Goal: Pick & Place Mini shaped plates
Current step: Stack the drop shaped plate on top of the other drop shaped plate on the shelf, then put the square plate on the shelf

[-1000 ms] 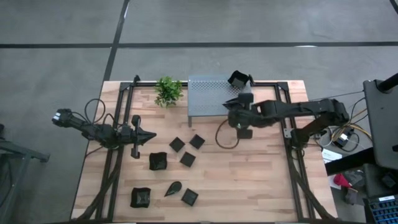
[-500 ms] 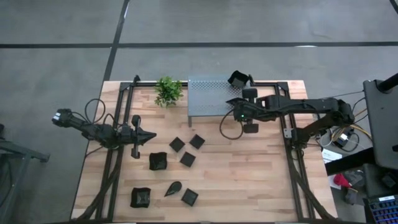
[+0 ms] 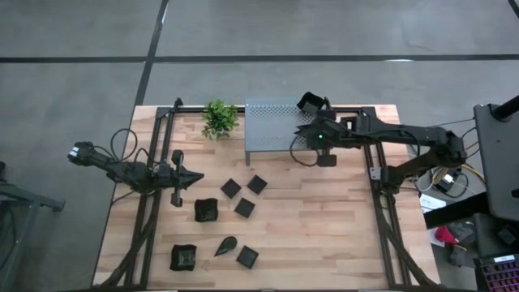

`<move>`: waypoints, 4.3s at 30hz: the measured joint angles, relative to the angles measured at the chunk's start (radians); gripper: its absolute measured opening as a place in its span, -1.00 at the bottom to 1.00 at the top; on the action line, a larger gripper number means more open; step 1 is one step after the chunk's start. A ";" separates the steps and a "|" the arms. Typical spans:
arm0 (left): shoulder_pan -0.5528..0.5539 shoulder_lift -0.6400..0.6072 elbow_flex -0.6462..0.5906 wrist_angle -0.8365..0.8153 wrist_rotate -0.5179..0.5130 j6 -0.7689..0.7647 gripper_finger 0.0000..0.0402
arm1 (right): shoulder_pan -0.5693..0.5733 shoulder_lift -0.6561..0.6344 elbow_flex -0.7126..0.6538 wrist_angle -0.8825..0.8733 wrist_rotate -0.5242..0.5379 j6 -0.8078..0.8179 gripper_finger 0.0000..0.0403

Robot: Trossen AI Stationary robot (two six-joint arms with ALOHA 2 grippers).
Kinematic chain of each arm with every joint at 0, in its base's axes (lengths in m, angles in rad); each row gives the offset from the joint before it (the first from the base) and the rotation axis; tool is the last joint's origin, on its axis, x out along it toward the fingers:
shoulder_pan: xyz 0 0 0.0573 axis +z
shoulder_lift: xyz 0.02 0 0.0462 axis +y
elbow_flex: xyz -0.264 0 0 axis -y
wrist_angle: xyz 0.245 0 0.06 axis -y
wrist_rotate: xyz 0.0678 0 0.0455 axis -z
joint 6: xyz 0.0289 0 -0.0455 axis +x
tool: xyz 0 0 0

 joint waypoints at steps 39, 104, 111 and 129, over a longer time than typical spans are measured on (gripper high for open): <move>0.000 0.000 0.000 -0.001 0.000 0.000 -1.00 | -0.060 0.039 -0.010 0.042 -0.099 -0.013 -0.62; 0.000 0.000 0.000 -0.001 0.000 0.000 -1.00 | -0.154 0.080 0.021 0.005 -0.149 0.005 -0.96; 0.000 0.000 0.000 -0.001 0.000 0.000 -1.00 | -0.155 0.080 0.021 0.007 -0.184 0.009 -0.96; 0.000 0.000 0.000 -0.001 0.000 0.000 -1.00 | -0.144 0.063 0.076 0.030 -0.147 0.060 -0.96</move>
